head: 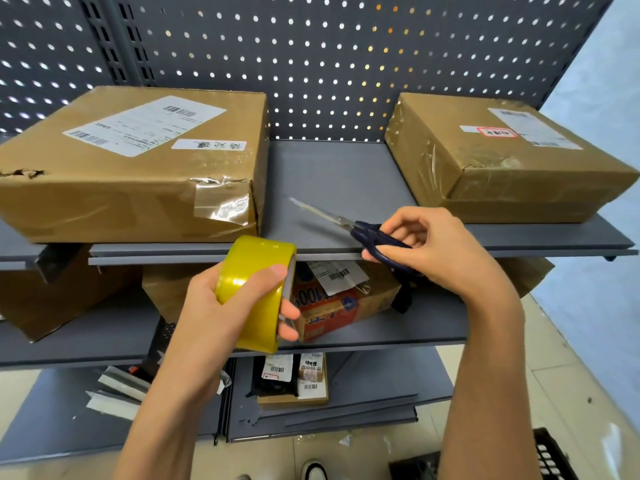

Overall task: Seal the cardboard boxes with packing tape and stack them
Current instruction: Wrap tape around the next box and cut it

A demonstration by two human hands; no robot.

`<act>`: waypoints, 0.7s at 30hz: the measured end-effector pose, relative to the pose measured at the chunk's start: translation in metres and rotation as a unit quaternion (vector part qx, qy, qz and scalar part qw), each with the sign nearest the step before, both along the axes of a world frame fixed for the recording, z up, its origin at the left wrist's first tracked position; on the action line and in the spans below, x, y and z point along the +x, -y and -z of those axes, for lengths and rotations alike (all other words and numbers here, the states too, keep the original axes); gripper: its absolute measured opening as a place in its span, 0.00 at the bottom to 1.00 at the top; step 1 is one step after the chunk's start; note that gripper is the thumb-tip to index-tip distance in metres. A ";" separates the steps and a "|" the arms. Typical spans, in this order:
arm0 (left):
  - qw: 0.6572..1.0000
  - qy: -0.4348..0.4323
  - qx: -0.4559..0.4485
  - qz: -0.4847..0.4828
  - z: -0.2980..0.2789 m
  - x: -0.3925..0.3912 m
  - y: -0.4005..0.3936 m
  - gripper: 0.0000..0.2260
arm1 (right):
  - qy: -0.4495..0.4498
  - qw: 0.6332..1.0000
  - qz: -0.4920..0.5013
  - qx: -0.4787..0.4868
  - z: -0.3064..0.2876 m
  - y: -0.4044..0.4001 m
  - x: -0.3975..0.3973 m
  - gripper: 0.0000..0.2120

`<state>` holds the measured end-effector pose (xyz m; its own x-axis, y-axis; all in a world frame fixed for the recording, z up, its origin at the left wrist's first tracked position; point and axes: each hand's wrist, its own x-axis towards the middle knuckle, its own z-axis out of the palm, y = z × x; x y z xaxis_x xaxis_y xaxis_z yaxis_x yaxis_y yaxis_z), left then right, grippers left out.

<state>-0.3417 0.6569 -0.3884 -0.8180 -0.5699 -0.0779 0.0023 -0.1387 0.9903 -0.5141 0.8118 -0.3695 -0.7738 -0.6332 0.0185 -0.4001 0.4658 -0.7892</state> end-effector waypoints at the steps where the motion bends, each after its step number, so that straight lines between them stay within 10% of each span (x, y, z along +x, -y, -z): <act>1: 1.000 -0.002 0.001 0.002 -0.001 -0.001 -0.002 0.16 | -0.014 1.000 0.025 -0.002 0.001 0.001 -0.002 0.10; 11: 1.000 0.000 -0.010 0.020 -0.007 -0.010 -0.013 0.13 | -0.225 0.948 0.182 0.129 0.022 0.060 -0.009 0.08; 21: 1.000 -0.008 -0.024 0.015 -0.009 -0.011 -0.012 0.13 | -0.249 0.941 0.174 0.149 0.035 0.085 -0.008 0.08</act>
<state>-0.3527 0.6693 -0.3795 -0.8353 -0.5484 -0.0383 0.0147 -0.0920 0.9957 -0.5225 0.7267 -0.4049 -0.8774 -0.3781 0.2954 -0.4687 0.8074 -0.3584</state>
